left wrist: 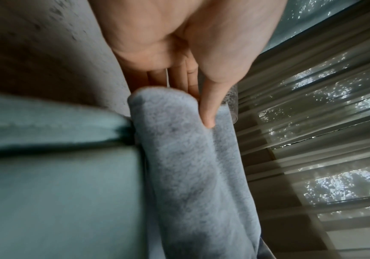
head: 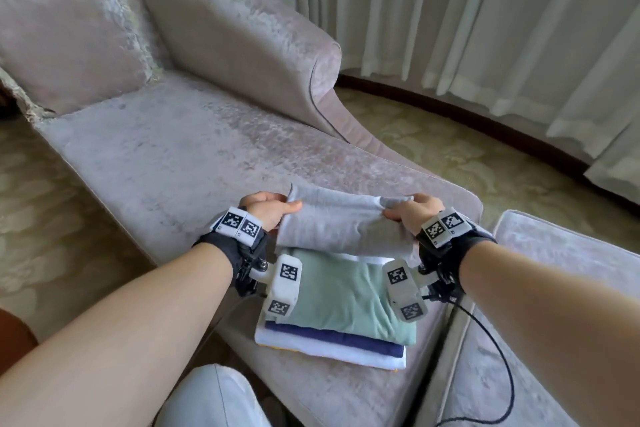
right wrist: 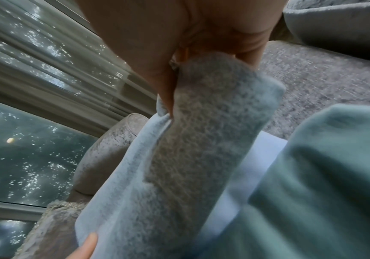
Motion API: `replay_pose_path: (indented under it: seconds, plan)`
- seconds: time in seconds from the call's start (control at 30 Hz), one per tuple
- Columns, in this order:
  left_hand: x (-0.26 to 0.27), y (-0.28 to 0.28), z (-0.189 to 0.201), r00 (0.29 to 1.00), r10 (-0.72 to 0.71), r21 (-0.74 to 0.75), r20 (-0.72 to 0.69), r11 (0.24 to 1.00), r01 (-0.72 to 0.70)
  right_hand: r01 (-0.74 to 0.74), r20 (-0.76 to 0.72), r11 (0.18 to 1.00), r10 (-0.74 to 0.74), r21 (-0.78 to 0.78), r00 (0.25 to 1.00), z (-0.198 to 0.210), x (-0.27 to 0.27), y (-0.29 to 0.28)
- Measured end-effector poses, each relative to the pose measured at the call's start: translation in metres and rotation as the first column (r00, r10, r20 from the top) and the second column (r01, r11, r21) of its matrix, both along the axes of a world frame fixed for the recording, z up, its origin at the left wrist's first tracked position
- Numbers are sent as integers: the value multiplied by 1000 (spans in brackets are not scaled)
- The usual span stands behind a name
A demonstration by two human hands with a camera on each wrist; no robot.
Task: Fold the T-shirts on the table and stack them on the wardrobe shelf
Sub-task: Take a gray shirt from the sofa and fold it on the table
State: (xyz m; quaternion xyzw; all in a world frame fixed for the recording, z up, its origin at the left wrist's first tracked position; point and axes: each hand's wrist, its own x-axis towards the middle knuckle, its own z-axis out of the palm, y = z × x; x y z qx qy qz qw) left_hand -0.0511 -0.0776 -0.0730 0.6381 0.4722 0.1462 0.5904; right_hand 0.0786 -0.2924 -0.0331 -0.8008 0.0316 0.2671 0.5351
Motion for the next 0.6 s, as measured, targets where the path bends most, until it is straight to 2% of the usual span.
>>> replay_pose_path:
  seconds: [0.23,0.37,0.5,0.6]
  plan:
    - [9,8,-31,997,-39,82,-66,996,44,-19,19,989,22,-147,1000,-50,17,13]
    - [7,11,-36,987,-112,112,-118,986,126,-96,64,947,122,-308,990,-62,20,19]
    - [3,13,-27,966,-191,33,-175,979,200,-116,104,923,164,-366,981,-66,20,23]
    - [-5,11,-13,952,-219,-37,-214,976,216,-93,80,908,137,-409,987,-63,19,32]
